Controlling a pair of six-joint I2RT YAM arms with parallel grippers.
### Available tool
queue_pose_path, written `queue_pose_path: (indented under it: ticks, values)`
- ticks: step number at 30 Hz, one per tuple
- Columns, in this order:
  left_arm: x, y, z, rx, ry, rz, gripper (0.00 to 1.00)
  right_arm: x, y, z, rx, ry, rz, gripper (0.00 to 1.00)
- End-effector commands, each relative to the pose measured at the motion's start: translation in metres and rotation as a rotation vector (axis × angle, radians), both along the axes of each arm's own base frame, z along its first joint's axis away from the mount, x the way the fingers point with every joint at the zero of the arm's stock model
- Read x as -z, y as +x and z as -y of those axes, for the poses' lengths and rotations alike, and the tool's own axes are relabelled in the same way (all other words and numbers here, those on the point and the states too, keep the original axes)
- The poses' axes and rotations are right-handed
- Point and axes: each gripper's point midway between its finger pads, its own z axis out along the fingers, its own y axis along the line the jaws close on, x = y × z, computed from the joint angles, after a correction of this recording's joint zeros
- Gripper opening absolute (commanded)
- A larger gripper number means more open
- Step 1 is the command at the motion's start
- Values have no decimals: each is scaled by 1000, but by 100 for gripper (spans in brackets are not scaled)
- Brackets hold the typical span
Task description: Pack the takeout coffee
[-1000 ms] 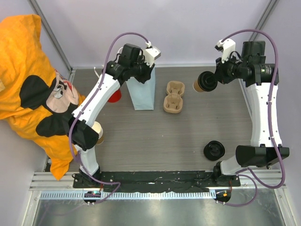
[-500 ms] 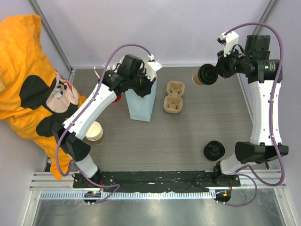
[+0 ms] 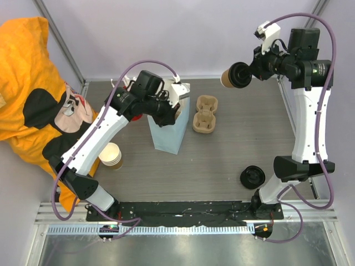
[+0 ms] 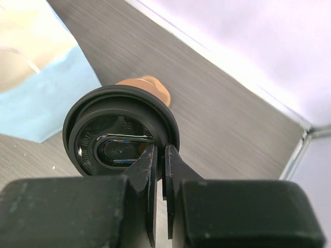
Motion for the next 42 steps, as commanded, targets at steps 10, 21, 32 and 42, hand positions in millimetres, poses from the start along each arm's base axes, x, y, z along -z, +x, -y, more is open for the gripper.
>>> queue_pose_path:
  ticks: [10, 21, 32, 42]
  values:
    - [-67, -22, -10, 86, -79, 150, 68, -56, 4, -83, -170, 106, 182, 1]
    - [-101, 53, -80, -274, 18, 418, 95, -84, 10, -144, -292, 218, 287, 1]
    - [-94, 109, -122, -503, -21, 433, 98, -17, 8, -227, -406, 115, 165, 1]
    - [-94, 109, -106, -462, -84, 388, 91, 45, 6, -239, -442, -79, 64, 1]
